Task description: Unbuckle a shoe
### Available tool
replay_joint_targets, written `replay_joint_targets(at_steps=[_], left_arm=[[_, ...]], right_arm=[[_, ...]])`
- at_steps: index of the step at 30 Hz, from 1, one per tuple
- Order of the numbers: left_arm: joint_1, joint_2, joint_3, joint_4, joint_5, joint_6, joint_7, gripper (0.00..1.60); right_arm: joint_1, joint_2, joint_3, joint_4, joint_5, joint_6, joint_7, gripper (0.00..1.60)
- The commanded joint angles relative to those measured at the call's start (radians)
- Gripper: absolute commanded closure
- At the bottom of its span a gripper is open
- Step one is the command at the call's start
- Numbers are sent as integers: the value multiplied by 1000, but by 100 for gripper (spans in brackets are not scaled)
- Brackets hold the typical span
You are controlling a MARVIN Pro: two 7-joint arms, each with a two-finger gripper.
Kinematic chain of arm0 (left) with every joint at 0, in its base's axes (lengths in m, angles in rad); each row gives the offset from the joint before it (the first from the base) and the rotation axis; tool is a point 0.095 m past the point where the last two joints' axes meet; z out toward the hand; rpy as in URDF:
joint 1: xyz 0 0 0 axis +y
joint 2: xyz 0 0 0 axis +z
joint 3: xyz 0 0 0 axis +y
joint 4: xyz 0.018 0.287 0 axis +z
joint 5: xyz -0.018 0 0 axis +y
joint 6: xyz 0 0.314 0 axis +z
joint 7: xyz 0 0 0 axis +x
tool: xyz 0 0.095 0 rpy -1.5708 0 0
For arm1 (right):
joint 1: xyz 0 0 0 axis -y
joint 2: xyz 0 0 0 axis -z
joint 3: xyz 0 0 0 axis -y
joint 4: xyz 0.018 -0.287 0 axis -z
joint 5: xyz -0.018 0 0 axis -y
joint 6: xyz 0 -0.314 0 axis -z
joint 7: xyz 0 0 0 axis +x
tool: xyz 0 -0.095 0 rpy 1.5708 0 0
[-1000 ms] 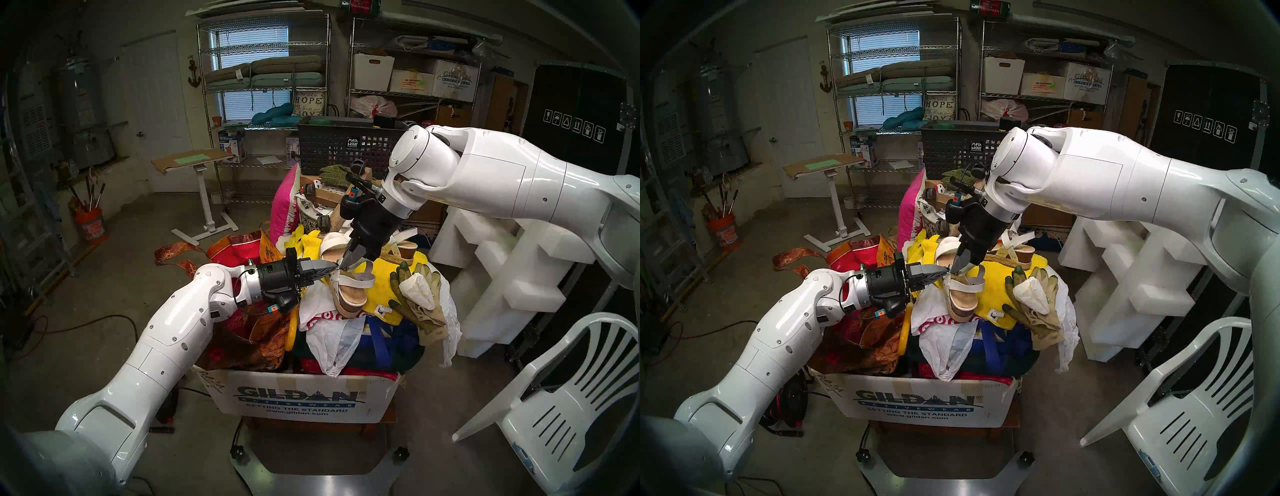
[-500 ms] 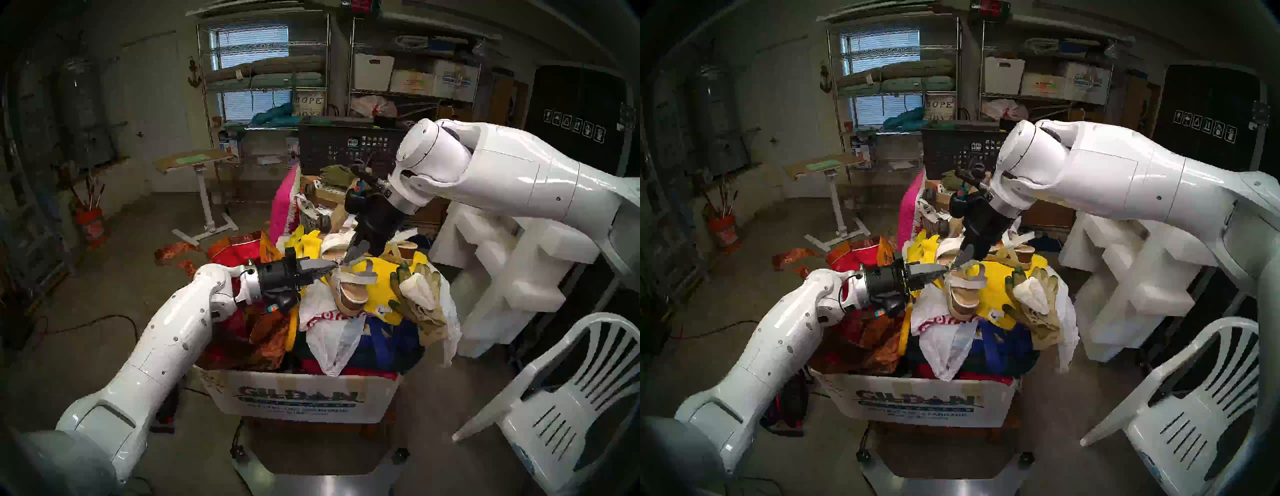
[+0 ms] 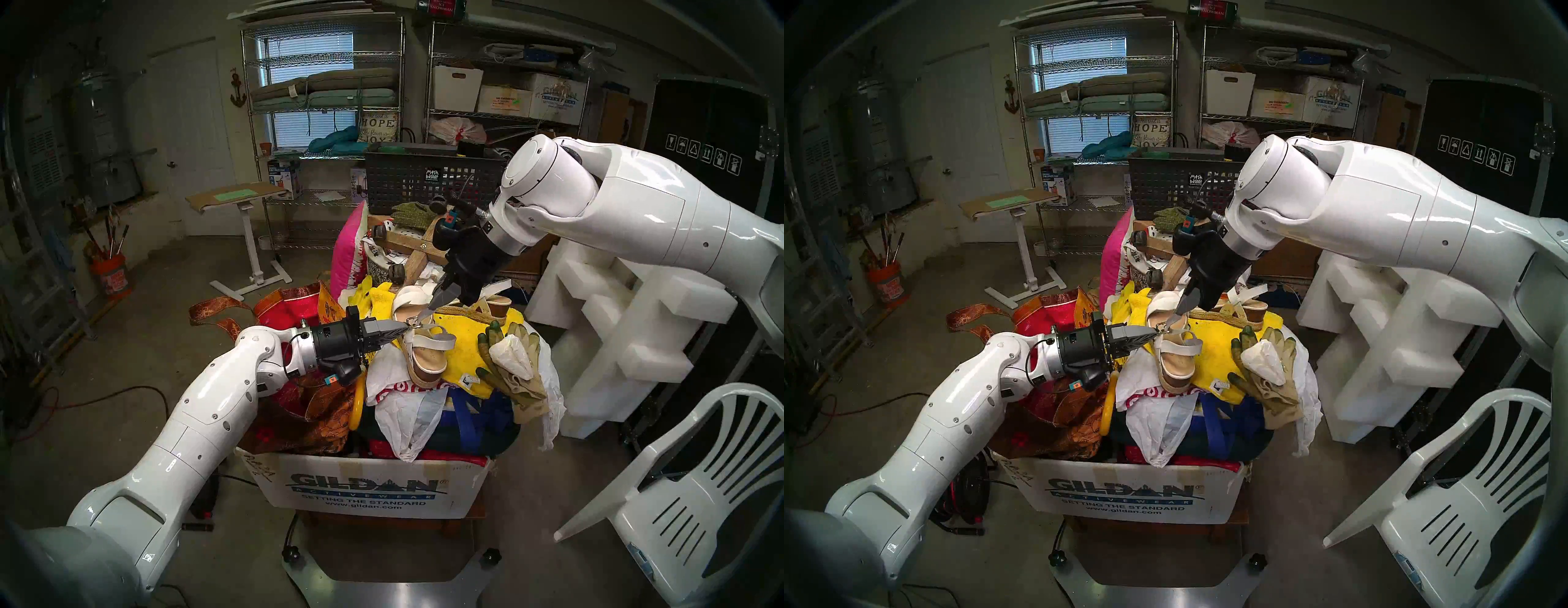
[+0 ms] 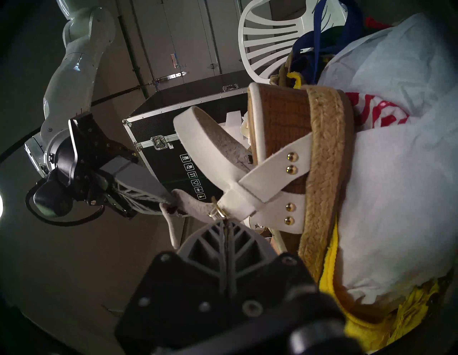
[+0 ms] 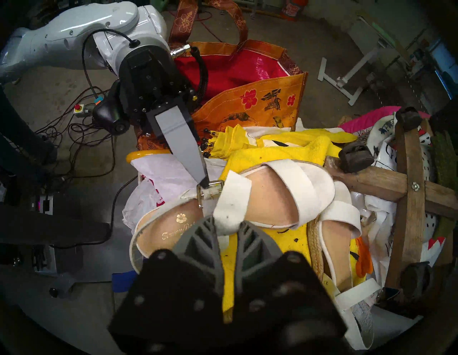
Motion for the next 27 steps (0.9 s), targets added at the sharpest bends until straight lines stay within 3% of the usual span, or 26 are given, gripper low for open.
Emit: replay_joint_targets(at_steps=[1,6,7,11,13,27], left_arm=[[-4,-3,-1,3,5,2,38,160],[-2,-7,-9,5,-5,2,53,160],[-4,-8,-10,6,-8,2,56,160],[-6,-6,-16,3,-21,2,48,160],[-6,-6,-20,0,-28,2,55,160],[-2,3,-26,-3,-31,2,60,160]], right_arm=[[8,-2,24,16,9,-21,-4,4],[4,-15,24,24,11,-28,-14,0],[3,-17,24,26,11,-28,-18,28],[-7,-33,13,45,9,-36,-13,45],[-16,-43,10,54,12,-42,-11,83],[-41,-76,-16,84,19,-52,38,81]])
